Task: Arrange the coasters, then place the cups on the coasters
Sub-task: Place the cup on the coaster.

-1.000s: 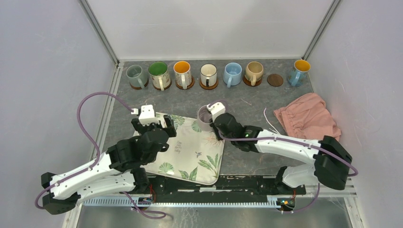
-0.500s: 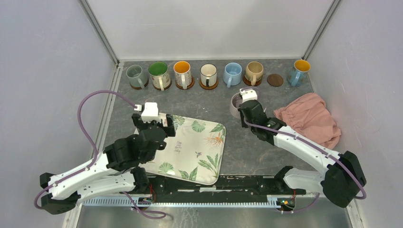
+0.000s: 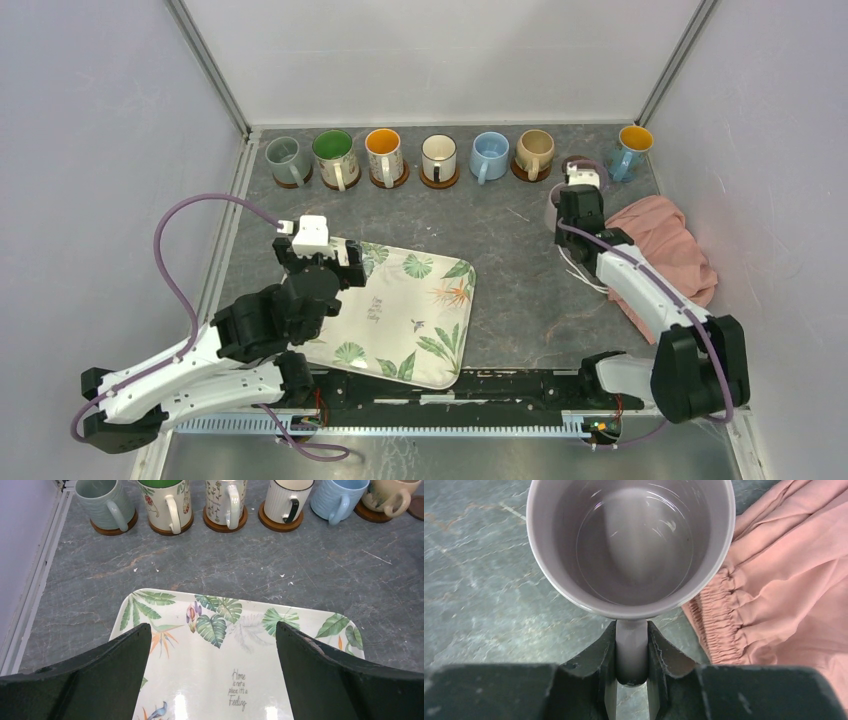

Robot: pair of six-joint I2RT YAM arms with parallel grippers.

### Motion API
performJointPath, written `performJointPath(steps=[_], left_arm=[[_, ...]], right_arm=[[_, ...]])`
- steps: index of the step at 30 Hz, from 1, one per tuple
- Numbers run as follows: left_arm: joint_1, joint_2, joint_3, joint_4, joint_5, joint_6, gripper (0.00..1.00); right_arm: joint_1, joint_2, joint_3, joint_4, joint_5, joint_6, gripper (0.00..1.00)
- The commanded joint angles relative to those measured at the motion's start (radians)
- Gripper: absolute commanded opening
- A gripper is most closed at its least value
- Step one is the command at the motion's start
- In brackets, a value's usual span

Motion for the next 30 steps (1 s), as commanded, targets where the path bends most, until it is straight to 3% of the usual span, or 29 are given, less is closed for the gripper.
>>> performJointPath(steps=[1,30], left_arm=[[-0.003,-0.008,0.0,0.044,0.0,0.052,1.0],[-0.004,0.003,-0.005,0.035,-0.012,0.046,1.0]], right_arm=[[-0.072,0.053,0.124,0.179,-0.031,-0.028,0.0],[-0.261,0.632,0.655,0.297,-0.091,-0.053,0.0]])
